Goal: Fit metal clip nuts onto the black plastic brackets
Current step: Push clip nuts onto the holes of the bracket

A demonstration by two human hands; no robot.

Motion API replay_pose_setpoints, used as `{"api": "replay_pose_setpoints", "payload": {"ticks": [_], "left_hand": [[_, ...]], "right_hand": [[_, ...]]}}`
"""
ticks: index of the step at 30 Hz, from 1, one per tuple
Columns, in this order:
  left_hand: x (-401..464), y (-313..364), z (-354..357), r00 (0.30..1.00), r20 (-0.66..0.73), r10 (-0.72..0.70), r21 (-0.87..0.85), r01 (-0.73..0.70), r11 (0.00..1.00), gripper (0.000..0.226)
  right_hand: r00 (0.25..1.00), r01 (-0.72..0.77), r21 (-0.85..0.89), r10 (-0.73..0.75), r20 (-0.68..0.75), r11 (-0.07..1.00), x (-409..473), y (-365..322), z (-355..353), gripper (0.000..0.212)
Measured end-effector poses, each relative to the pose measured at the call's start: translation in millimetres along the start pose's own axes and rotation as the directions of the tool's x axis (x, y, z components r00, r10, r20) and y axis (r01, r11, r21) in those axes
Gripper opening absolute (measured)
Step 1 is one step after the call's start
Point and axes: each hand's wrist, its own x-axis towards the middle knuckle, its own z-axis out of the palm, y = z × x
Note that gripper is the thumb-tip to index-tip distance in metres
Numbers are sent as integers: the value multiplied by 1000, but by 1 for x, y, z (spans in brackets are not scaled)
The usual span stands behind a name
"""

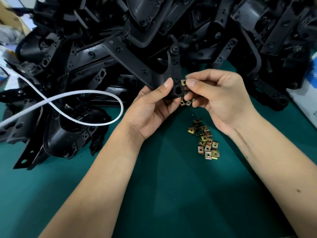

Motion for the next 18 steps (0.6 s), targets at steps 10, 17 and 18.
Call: {"api": "replay_pose_setpoints", "payload": {"ticks": [10, 17, 18], "left_hand": [[-1, -4, 5, 994, -63, 87, 136, -77, 988, 31], [0, -13, 10, 970, -119, 213, 374, -155, 914, 18], [0, -14, 11, 964, -115, 238, 411, -172, 895, 17]], "right_hand": [[989, 142, -54, -140, 39, 988, -4, 8, 2, 12], [956, 287, -354, -243, 165, 890, 4, 7, -13, 39], [952, 298, -375, -242, 190, 878, 6, 6, -14, 45]]}}
